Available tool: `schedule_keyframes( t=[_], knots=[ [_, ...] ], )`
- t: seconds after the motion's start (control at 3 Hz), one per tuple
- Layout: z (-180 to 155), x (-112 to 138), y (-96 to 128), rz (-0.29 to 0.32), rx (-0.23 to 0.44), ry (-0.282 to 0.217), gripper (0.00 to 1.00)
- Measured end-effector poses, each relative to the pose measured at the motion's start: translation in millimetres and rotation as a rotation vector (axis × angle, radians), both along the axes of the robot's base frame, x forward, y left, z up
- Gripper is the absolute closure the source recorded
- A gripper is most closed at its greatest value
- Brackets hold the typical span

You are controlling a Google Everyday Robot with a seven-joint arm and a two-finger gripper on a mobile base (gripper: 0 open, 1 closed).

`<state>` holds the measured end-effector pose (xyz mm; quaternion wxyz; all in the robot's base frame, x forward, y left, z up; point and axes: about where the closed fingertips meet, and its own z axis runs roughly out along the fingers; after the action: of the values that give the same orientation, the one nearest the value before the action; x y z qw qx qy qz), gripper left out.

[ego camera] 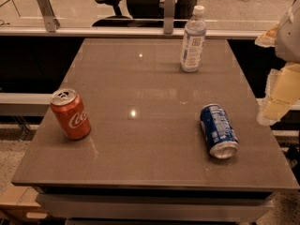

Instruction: Knock blue plastic bottle over

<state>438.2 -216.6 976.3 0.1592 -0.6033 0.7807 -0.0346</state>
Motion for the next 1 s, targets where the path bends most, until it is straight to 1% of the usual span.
schedule_keyframes(
  t=[0.33,0.67,1.0],
  knots=[
    [3,4,0,-0.008,0.005,-0.020,0.00],
    [10,15,-4,-0.030,0.030,-0.070,0.00],
    [15,32,-15,-0.094,0.128,-0.131,0.00]
  ],
)
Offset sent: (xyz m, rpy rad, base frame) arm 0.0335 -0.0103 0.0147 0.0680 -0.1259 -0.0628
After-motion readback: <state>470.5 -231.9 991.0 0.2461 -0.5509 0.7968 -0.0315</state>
